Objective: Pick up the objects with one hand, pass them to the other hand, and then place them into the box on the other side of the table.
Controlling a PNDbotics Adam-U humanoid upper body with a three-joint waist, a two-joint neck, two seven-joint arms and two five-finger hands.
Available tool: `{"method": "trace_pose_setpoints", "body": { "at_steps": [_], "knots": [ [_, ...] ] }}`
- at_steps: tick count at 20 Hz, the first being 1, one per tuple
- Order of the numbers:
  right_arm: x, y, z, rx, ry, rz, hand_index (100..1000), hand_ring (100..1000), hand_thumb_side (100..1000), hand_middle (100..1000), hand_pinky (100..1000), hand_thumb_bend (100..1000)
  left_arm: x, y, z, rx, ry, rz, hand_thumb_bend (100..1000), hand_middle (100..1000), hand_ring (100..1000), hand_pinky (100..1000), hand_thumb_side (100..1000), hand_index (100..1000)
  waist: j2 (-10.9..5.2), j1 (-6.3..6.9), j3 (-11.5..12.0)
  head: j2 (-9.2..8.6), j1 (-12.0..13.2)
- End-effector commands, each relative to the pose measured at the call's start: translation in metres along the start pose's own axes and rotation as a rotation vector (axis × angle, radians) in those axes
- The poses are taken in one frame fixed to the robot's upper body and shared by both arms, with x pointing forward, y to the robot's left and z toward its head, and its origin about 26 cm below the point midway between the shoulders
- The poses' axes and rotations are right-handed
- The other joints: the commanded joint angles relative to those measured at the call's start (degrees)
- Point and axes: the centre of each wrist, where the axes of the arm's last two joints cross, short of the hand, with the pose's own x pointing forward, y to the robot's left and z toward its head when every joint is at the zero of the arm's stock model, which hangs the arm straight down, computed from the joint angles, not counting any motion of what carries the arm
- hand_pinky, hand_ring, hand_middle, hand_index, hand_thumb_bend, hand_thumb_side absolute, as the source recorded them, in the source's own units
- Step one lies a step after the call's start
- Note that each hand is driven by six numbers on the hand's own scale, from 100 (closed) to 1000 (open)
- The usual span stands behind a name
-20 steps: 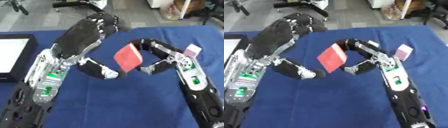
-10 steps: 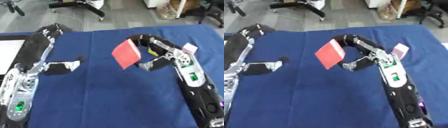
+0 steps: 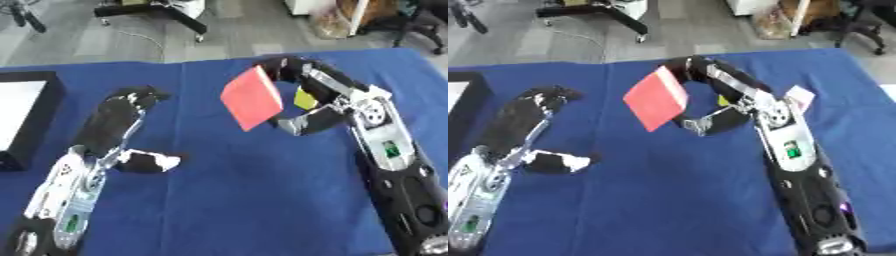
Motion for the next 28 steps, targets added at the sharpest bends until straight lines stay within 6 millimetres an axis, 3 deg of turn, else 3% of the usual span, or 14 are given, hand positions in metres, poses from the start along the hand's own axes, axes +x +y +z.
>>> {"method": "trace_pose_setpoints", "body": {
  "at_steps": [1, 7, 14, 28],
  "knots": [
    [0.011, -0.003, -0.014, 0.043, -0.083, 0.035, 342, 776, 100, 757, 791, 100, 0.015, -0.003, -0.013, 0.042, -0.071, 0.016, 672, 764, 745, 891, 514, 864, -1.06, -0.18, -0.1, -0.14, 0.1],
    [0.015, 0.01, -0.026, 0.057, -0.12, -0.008, 341, 774, 100, 756, 788, 100, 0.04, -0.008, -0.038, 0.108, -0.166, 0.081, 669, 766, 744, 893, 518, 862, -1.0, -0.32, -0.2, -0.14, 0.1],
    [0.017, 0.017, -0.026, 0.039, -0.098, -0.026, 336, 769, 100, 752, 785, 100, 0.063, -0.023, -0.059, 0.232, -0.194, 0.211, 659, 784, 752, 906, 547, 860, -0.84, -0.81, -0.5, -0.14, 0.2],
    [0.021, 0.013, -0.019, -0.009, -0.088, -0.031, 328, 766, 100, 749, 782, 100, 0.059, -0.043, -0.059, 0.224, -0.139, 0.228, 665, 775, 743, 904, 540, 854, -0.8, -1.11, -0.9, -0.14, -0.2]
  ]
}}
